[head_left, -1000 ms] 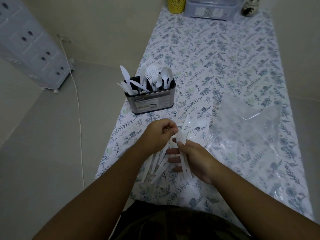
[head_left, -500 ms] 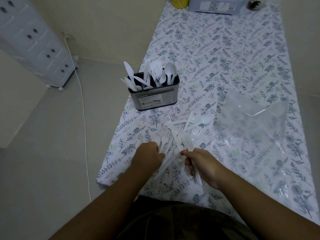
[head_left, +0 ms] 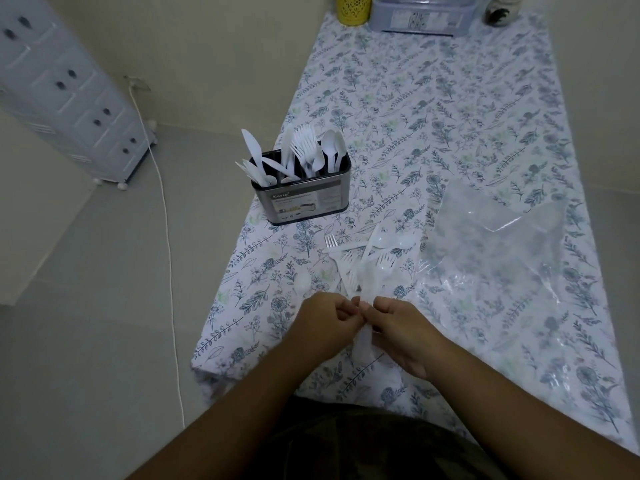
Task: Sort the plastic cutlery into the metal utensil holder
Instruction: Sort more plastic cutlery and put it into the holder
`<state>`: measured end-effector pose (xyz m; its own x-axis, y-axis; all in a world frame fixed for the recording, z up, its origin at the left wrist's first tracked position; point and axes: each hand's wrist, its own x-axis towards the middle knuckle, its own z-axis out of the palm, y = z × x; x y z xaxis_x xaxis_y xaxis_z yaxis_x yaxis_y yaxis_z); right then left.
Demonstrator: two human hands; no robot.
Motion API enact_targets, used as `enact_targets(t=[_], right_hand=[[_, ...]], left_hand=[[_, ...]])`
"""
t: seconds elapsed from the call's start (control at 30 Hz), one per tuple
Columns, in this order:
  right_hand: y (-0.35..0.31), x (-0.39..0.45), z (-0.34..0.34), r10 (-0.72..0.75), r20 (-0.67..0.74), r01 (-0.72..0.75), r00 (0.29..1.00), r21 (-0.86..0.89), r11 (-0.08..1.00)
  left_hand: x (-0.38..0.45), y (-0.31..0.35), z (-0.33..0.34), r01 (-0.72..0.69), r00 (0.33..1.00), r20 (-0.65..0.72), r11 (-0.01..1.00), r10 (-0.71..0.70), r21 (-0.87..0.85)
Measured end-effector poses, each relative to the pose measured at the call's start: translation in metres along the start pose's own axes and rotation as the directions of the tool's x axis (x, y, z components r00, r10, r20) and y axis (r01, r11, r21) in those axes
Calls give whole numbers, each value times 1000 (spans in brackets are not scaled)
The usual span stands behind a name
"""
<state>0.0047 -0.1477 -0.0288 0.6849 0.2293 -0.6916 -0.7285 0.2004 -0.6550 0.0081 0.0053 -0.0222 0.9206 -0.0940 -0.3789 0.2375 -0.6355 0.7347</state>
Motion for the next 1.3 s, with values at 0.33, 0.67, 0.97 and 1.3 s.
enact_targets(t=[0.33, 0.67, 0.97, 1.3], right_hand=[[-7, -10, -12, 120, -134, -113, 984, 55, 992], [-7, -23, -21, 39, -199, -73, 979, -166, 983], [-14, -15, -16, 34, -214, -48, 976, -64, 997], [-13, -17, 2, 19, -46, -16, 999, 63, 998]], left_hand=[[34, 10, -13, 51, 994, -102, 993, -40, 106], [90, 0, 3, 318, 904, -252, 937, -346, -145], [36, 4, -15, 309, 944, -10, 895, -330, -320], [0, 23, 27, 255, 957, 54, 734, -285, -629]])
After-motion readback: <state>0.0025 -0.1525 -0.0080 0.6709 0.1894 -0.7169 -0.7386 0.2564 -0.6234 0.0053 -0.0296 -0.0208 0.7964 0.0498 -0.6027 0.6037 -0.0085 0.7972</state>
